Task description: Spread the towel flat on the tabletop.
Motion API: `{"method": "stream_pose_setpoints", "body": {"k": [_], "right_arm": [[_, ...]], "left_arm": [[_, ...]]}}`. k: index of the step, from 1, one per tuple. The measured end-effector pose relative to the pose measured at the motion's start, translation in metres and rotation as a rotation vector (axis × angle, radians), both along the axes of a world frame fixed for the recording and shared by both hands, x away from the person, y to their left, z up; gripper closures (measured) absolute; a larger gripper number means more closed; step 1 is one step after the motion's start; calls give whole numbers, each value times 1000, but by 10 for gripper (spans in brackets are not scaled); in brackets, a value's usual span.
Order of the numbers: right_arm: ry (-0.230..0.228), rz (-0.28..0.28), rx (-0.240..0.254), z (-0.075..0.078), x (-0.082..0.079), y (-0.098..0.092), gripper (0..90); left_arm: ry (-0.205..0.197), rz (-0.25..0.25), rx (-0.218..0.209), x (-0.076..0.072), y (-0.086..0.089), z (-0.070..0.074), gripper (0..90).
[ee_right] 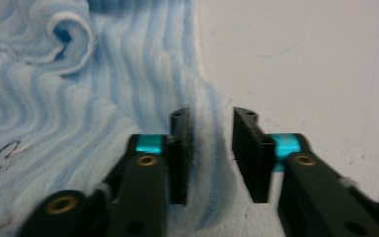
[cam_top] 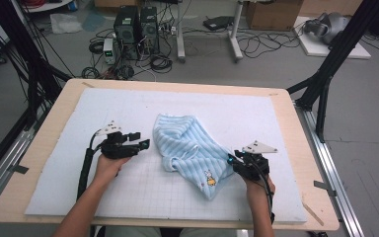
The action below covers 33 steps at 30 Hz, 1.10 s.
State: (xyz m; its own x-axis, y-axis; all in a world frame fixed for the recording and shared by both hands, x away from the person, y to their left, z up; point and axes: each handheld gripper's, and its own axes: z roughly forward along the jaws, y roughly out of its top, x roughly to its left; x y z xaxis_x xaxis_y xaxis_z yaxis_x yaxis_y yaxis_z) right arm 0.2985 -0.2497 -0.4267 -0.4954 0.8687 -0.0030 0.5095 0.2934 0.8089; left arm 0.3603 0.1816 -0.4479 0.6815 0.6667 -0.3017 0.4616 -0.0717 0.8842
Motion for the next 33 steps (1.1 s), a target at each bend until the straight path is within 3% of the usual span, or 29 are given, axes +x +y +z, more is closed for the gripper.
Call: {"method": "stream_pose_setpoints", "body": {"k": [3, 4, 9, 12, 15, 16, 18, 19, 20, 23, 24, 26, 33], "right_arm": [[-23, -3, 24, 2, 0, -3, 608], [-29, -5, 30, 2, 0, -3, 592], [-48, -13, 53, 2, 0, -2, 498], [-49, -24, 63, 2, 1, -1, 463], [-51, -22, 56, 1, 1, 0, 442], [-50, -23, 56, 0, 1, 0, 437], [-49, -26, 61, 0, 1, 0, 422], [-45, -23, 65, -1, 2, 0, 412], [-45, -23, 65, -1, 2, 0, 412], [-41, -16, 67, -1, 2, 0, 410], [-42, -14, 69, -1, 2, 0, 409], [-36, -13, 71, -1, 3, 0, 410], [-48, 6, 55, 7, 11, 7, 413]], "left_arm": [[-6, -26, 47, -1, -10, -2, 377], [1, -38, 44, -1, -13, -1, 375], [-19, -81, 95, 1, -35, 11, 333], [0, -84, 139, 4, -51, 16, 325], [24, -102, 206, 8, -67, 14, 322], [30, -116, 256, 8, -73, 12, 327], [37, -122, 322, 8, -81, 9, 380], [43, -126, 352, 7, -84, 7, 530], [46, -135, 368, 7, -86, 5, 530], [42, -151, 352, 5, -85, 7, 745], [39, -158, 349, 4, -83, 9, 759], [43, -171, 303, 2, -77, 13, 767], [43, -135, 197, -4, -50, 25, 766]]}}
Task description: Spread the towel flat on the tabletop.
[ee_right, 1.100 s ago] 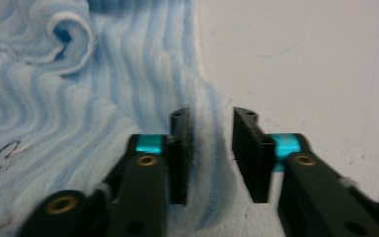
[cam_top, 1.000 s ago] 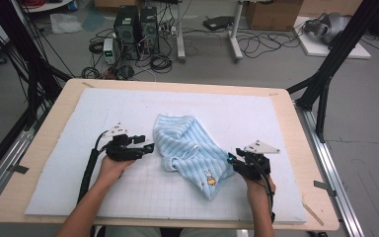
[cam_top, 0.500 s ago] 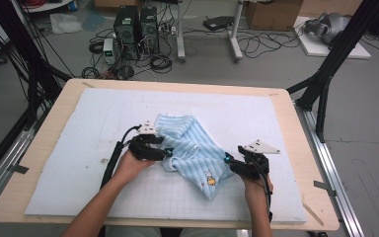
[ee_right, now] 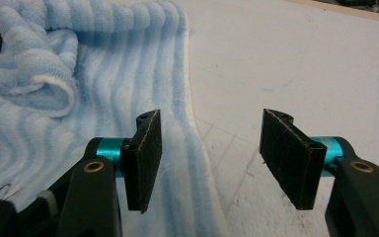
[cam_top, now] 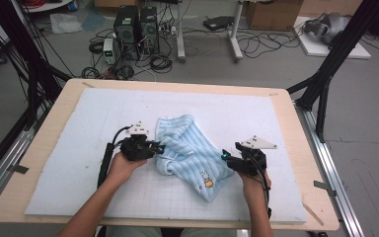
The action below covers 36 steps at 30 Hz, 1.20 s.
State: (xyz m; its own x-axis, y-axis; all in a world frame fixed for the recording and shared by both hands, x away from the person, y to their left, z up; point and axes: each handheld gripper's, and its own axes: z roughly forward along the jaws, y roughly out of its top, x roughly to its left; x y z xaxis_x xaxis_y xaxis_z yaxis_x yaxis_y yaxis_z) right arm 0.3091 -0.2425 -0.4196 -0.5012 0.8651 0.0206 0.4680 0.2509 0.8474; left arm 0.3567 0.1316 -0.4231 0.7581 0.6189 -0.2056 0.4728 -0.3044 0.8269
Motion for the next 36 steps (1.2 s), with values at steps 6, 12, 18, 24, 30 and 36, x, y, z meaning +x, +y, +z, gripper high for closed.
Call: {"method": "stream_pose_setpoints", "body": {"k": [6, 12, 18, 24, 30, 36], "right_arm": [[19, 49, -11, 1, 6, 15, 426], [46, 98, -37, -3, 14, 33, 429], [34, 98, -31, 0, 15, 36, 429], [45, 108, -45, -2, 15, 36, 459], [106, 142, -80, -10, 22, 43, 517], [189, 214, -148, -21, 23, 53, 776]], "left_arm": [[-36, 22, -92, -2, 23, 10, 740], [-1, 39, -69, -1, 29, 4, 707], [41, 39, -45, -8, 23, -10, 471], [-2, 28, -26, -10, 23, -11, 793], [-32, 82, -60, -8, 40, -4, 842], [-30, 172, -57, 4, 67, 2, 841]]}}
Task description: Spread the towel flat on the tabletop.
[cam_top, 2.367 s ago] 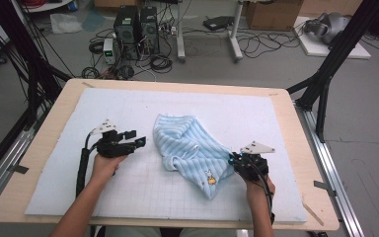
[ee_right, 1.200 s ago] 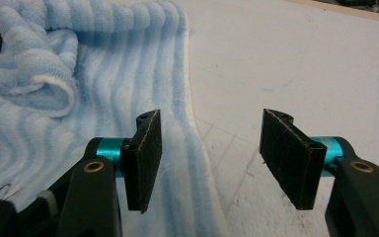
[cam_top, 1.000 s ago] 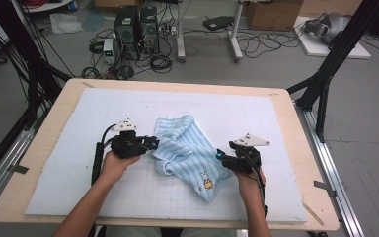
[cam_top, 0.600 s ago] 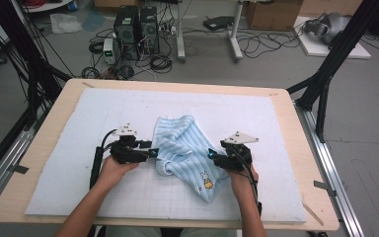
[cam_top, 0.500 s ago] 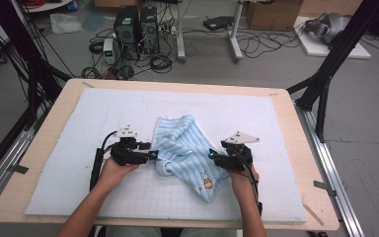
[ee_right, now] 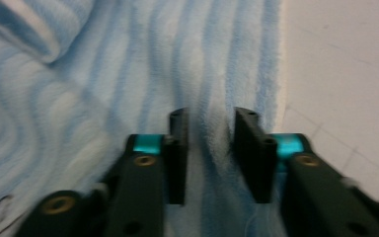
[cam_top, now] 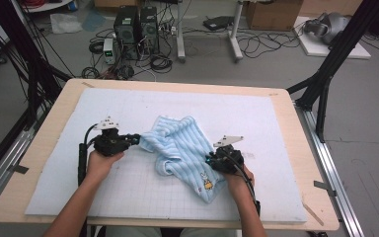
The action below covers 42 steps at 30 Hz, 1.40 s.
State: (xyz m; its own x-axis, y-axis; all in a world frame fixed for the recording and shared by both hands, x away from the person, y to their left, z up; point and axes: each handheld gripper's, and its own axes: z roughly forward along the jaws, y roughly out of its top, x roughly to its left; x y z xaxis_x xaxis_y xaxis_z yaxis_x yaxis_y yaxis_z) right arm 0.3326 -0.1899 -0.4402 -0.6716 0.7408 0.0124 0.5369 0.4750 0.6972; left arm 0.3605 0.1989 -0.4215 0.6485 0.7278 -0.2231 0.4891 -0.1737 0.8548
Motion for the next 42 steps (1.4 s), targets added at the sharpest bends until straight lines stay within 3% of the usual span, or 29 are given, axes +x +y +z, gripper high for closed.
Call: {"method": "stream_pose_setpoints", "body": {"k": [3, 9, 20, 22, 24, 25, 26, 27, 30, 34, 35, 36, 38, 40, 42], "right_arm": [[6, 41, -7, 1, -4, -1, 848], [6, 73, -16, 3, -13, -7, 856], [10, 84, -45, 8, -41, -28, 858], [3, 94, -34, 10, -41, -28, 832], [-18, 98, 1, 14, -38, -25, 721], [-68, 88, 41, 20, -30, -21, 567], [-68, 88, 41, 20, -30, -21, 567], [-85, 89, 61, 23, -25, -19, 531], [-113, 84, 81, 32, -4, -7, 469], [-154, 98, 58, 39, 27, 14, 376], [-157, 89, 40, 41, 44, 23, 348], [-157, 89, 40, 41, 44, 23, 348], [-167, 72, 37, 41, 60, 30, 320], [-157, 68, 40, 40, 76, 38, 297], [-123, 92, 75, 36, 93, 47, 298]], "left_arm": [[11, 39, -4, 6, 12, 0, 841], [50, 95, -19, 16, 25, -6, 838], [39, 183, 16, 45, 29, -3, 840], [38, 182, 16, 48, 28, -5, 838], [38, 186, 10, 49, 27, -7, 800], [41, 205, 0, 49, 27, -8, 601], [45, 213, -5, 49, 27, -8, 601], [38, 218, -10, 49, 28, -8, 529], [16, 216, -18, 46, 29, -6, 436], [-3, 209, -35, 41, 34, -4, 422], [-3, 210, -36, 39, 36, -4, 420], [6, 206, -40, 38, 39, -4, 420], [2, 209, -49, 36, 43, -4, 417], [-6, 203, -49, 32, 47, -4, 419], [-2, 199, -48, 31, 49, -6, 419]]}}
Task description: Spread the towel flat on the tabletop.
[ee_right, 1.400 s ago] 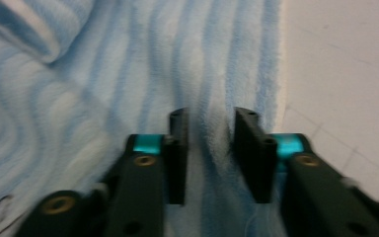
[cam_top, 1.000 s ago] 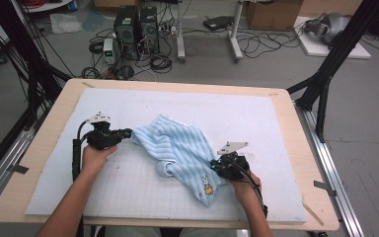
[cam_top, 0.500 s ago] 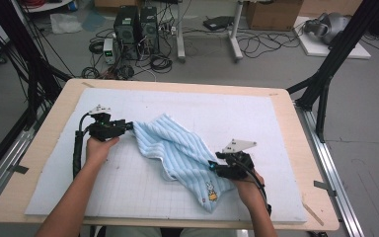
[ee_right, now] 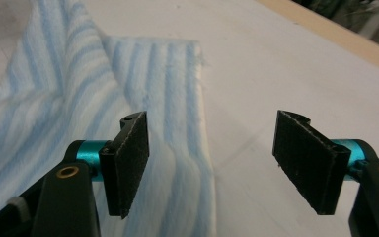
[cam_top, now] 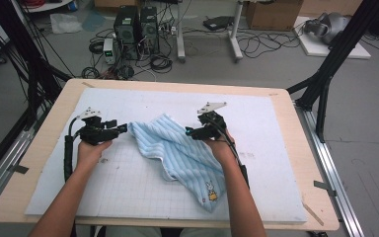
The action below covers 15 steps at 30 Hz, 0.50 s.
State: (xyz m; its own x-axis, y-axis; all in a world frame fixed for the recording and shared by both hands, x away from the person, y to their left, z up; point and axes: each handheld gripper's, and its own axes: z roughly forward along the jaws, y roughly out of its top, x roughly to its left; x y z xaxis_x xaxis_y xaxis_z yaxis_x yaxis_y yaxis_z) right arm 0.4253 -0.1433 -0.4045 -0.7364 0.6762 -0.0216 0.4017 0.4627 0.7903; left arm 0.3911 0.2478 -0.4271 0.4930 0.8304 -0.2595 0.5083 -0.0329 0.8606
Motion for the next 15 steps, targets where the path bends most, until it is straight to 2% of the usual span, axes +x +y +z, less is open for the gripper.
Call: {"method": "stream_pose_setpoints", "body": {"k": [2, 4, 6, 9, 12, 14, 15], "right_arm": [[15, 21, -22, -5, 13, 9, 303], [42, 56, -18, -12, 25, 18, 325], [70, 83, -55, -18, 34, 28, 350], [104, 107, -71, -26, 43, 42, 408], [150, 103, -103, -34, 47, 54, 496], [149, 107, -88, -36, 49, 55, 547], [150, 109, -84, -36, 49, 55, 616]], "left_arm": [[9, -20, 0, -2, 0, -2, 445], [3, -31, 9, -4, -1, -3, 456], [-6, -39, 4, -6, -1, -4, 454], [-9, -41, -3, -8, 0, -5, 453], [-4, -42, -8, -8, 1, -6, 453], [-3, -37, -8, -8, 1, -6, 454], [-1, -39, -7, -8, 1, -6, 454]]}}
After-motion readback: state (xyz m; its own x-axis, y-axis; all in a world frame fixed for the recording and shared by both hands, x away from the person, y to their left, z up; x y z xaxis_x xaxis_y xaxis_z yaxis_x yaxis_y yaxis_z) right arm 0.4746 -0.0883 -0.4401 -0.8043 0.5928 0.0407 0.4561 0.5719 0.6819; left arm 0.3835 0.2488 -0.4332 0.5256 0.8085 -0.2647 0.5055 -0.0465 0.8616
